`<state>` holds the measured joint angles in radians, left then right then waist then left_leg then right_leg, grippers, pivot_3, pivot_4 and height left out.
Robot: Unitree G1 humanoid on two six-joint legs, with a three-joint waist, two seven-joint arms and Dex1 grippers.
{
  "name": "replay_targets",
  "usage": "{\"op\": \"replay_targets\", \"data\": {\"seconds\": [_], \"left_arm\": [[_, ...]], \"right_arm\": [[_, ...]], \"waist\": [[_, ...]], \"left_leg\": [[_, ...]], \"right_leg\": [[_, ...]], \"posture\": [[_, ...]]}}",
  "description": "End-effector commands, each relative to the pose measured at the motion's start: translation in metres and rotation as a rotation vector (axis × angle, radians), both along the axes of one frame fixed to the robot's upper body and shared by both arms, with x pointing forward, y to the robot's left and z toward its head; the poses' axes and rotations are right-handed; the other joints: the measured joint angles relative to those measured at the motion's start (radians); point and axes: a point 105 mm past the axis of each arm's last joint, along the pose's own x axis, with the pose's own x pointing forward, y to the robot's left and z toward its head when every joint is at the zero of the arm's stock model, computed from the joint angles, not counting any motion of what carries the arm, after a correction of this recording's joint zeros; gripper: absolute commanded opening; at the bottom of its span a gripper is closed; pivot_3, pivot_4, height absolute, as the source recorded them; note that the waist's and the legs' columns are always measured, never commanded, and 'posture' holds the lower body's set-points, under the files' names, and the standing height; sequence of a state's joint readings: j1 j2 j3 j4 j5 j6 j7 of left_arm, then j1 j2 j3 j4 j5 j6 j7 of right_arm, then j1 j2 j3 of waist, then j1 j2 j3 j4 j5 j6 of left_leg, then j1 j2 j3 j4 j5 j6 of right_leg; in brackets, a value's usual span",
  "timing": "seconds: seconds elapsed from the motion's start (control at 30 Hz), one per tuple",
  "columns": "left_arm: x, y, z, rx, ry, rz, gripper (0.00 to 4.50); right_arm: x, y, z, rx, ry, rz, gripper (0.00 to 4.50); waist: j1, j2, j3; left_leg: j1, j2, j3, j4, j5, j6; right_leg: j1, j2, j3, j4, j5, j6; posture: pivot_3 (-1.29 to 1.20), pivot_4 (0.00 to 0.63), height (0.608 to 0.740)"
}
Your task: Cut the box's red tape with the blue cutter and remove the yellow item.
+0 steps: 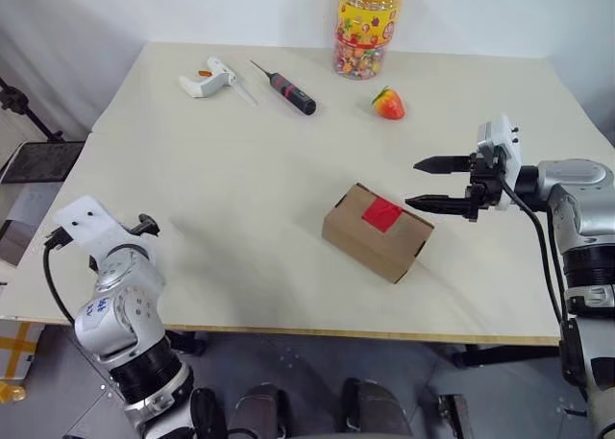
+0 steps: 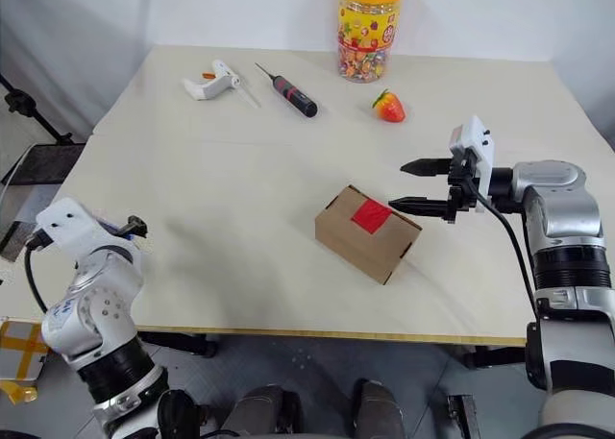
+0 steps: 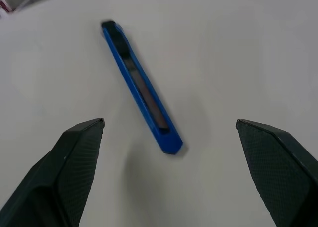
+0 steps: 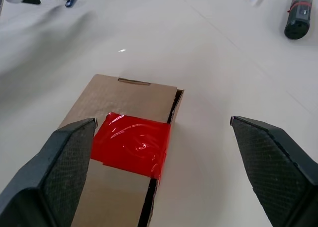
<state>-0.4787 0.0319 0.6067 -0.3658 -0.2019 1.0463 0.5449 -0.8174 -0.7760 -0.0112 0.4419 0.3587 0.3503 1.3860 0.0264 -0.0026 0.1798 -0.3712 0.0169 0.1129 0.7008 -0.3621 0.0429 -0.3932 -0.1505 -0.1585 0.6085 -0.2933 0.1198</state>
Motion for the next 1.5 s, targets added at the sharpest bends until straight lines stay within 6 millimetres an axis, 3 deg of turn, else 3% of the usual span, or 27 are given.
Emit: {"op": "replay_targets", "data": {"seconds": [0.03,0.27,0.37,0.47,0.53,0.73,0.87,1.03,1.33,1.5], "left_arm": [[0.007,0.005,0.007,0.011,-0.011,0.036,4.5],[0.013,0.019,-0.004,-0.029,0.063,0.128,4.5],[0.012,0.025,-0.006,-0.033,0.1,0.167,3.93],[0.012,0.023,-0.009,-0.043,0.127,0.156,2.99],[0.01,0.024,-0.01,-0.03,0.148,0.165,2.99],[0.004,0.026,-0.017,-0.051,0.161,0.183,1.49],[0.003,0.023,-0.019,-0.054,0.166,0.177,1.49],[0.003,0.02,-0.019,-0.054,0.162,0.178,0.38],[-0.002,0.015,-0.018,-0.05,0.144,0.13,0.38],[0.0,0.003,0.006,-0.035,-0.005,-0.099,0.38]], "right_arm": [[-0.004,-0.003,0.013,0.023,-0.046,-0.004,4.48],[-0.006,-0.003,0.012,0.026,-0.041,-0.012,4.48],[-0.005,-0.003,0.012,0.029,-0.04,-0.017,4.5],[-0.006,-0.002,0.012,0.03,-0.039,-0.017,4.5],[-0.005,-0.003,0.012,0.028,-0.041,-0.022,4.5],[-0.003,-0.003,0.013,0.029,-0.045,-0.031,4.5],[-0.001,-0.002,0.013,0.028,-0.048,-0.034,4.5],[0.001,-0.001,0.014,0.027,-0.051,-0.033,4.5],[0.003,-0.003,0.017,0.018,-0.066,-0.04,4.5],[0.001,-0.003,0.019,0.023,-0.072,-0.04,4.5]], "waist": [[0.0,0.0,0.0],[-0.002,0.0,0.0],[-0.002,0.0,0.0],[-0.002,0.0,0.0],[-0.002,0.0,0.0],[-0.002,0.0,0.0],[-0.003,0.0,0.0],[-0.002,0.0,0.0],[-0.002,0.0,0.0],[-0.003,0.0,0.0]], "left_leg": [[0.0,0.0,0.0,0.0,0.0,0.0],[0.0,0.0,0.0,0.0,0.0,0.0],[0.0,0.0,0.0,0.0,0.0,0.0],[0.001,0.0,0.0,-0.001,0.0,0.0],[0.001,0.0,0.0,-0.001,0.0,-0.001],[0.001,0.0,0.0,-0.001,0.0,-0.001],[0.001,0.0,0.001,-0.001,0.0,-0.001],[0.001,0.0,0.001,-0.001,0.0,-0.001],[0.001,0.0,0.001,-0.001,0.0,-0.001],[0.001,0.0,0.001,-0.001,0.0,-0.001]], "right_leg": [[0.0,0.0,0.0,0.0,0.0,0.0],[0.0,0.0,0.0,0.0,0.0,0.0],[0.0,0.0,0.0,0.0,0.0,0.0],[0.0,0.0,0.0,0.0,0.0,0.0],[0.0,0.0,0.0,0.0,0.0,0.0],[0.0,0.0,0.001,0.0,0.0,0.0],[0.0,0.0,0.001,0.0,0.0,0.0],[0.0,0.0,0.001,0.0,0.0,0.0],[0.0,0.0,0.001,0.0,0.0,0.0],[-0.001,0.0,0.001,0.0,0.0,0.0]], "posture": [[0.0,0.15,0.74],[0.0,0.15,0.74],[0.0,0.15,0.74],[0.0,0.15,0.74],[0.0,0.15,0.74],[0.0,0.15,0.74],[0.0,0.15,0.74],[0.0,0.15,0.74],[0.0,0.15,0.74],[0.0,0.15,0.74]]}}
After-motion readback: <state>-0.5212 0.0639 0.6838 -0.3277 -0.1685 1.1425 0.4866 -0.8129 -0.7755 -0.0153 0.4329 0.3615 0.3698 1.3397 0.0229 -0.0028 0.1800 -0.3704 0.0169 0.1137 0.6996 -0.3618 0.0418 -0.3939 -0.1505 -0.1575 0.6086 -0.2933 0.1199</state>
